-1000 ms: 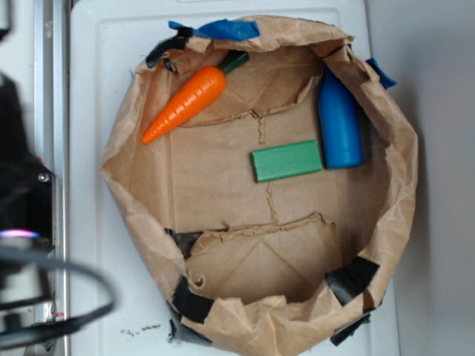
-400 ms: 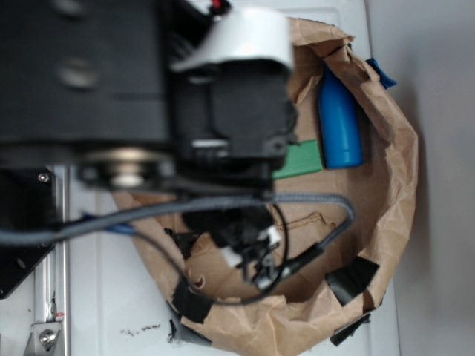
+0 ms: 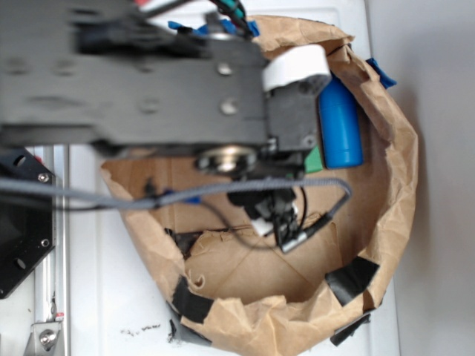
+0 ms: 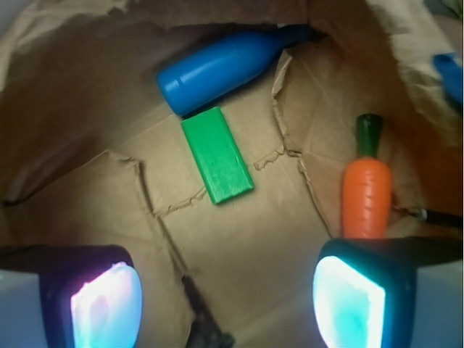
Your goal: Grab the carrot.
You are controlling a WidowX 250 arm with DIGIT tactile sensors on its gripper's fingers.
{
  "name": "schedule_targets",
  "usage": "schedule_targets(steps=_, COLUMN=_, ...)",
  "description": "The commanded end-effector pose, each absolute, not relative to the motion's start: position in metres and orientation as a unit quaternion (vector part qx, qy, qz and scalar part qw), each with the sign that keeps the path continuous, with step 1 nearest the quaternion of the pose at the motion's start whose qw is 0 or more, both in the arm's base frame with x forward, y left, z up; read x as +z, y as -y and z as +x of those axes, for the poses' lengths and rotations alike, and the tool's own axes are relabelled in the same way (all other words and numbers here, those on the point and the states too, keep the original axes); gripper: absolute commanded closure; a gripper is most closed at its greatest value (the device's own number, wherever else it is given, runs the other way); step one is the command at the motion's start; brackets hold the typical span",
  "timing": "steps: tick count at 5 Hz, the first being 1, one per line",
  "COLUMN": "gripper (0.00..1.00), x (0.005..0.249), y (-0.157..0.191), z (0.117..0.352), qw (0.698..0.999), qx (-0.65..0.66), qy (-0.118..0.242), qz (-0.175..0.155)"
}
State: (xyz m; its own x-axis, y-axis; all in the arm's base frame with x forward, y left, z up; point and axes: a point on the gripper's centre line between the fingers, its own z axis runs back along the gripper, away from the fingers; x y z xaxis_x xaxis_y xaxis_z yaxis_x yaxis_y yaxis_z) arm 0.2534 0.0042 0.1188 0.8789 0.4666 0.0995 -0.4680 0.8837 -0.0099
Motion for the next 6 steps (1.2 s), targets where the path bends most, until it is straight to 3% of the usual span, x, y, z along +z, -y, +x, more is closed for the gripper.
schedule_targets(steps=1, gripper=0.00, x=0.101, y=-0.030, z=0.244, qw=0.964, qx=0.260, qy=0.047, qz=0.031)
schedule_targets(steps=2, gripper=0.00, x=0.098, y=-0.049, z=0.230, qw=0.963, qx=0.259, qy=0.043, qz=0.064)
schedule_targets(steps=4, gripper=0.00, x=0.100, y=-0.073, z=0.224, qw=0.961, qx=0.262, qy=0.036, qz=0.080)
schedule_targets(steps=6, gripper=0.00, x=0.100, y=-0.073, z=0.224, qw=0.961, qx=0.262, qy=0.036, qz=0.080)
